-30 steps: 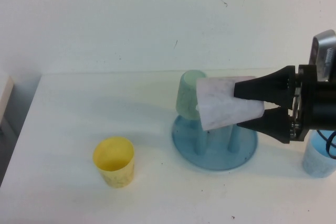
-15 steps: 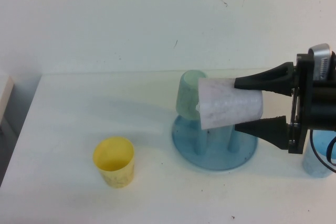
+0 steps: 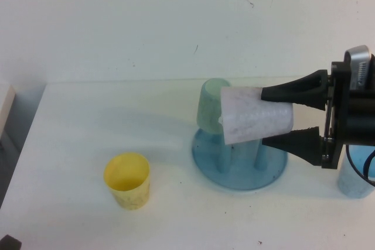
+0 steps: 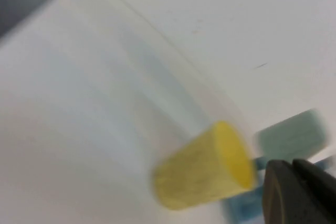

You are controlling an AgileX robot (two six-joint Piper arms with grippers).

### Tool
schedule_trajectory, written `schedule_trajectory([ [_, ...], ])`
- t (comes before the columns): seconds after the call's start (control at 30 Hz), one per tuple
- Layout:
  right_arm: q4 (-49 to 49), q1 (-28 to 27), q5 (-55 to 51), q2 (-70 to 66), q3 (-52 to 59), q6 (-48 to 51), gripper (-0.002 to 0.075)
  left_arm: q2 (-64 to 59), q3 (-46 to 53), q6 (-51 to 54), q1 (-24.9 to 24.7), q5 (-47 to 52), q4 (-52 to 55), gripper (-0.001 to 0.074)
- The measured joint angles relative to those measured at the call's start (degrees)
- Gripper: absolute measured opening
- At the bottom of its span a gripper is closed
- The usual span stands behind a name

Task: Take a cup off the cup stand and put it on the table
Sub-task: Hand over the cup

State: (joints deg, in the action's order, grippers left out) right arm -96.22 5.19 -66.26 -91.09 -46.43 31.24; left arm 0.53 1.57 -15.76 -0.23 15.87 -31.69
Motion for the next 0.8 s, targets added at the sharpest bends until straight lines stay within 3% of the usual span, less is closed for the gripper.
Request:
schedule_trajectory([
  [0.07, 0.0, 0.0, 0.0, 0.0, 0.0, 0.6, 0.0576, 0.0, 0.0, -5.5, 0.0, -1.0, -12.7, -0.0002],
  [0.13, 0.0, 0.0, 0.0, 0.0, 0.0, 1.5, 0.0576, 0.0, 0.0, -6.3, 0.0, -2.8, -18.1, -0.0002],
  [0.5, -0.1, 0.0, 0.0, 0.0, 0.0, 5.5, 0.0576, 0.0, 0.0, -0.3, 0.0, -3.1, -22.4, -0.0003],
  [0.63, -0.1, 0.0, 0.0, 0.0, 0.0, 9.1, 0.0576, 0.0, 0.0, 12.3, 0.0, 6.6, -29.3, -0.0003],
  [0.8, -0.2, 0.0, 0.0, 0.0, 0.0, 15.9, 0.0576, 0.0, 0.0, 35.0, 0.0, 20.2, -52.3, -0.0003],
])
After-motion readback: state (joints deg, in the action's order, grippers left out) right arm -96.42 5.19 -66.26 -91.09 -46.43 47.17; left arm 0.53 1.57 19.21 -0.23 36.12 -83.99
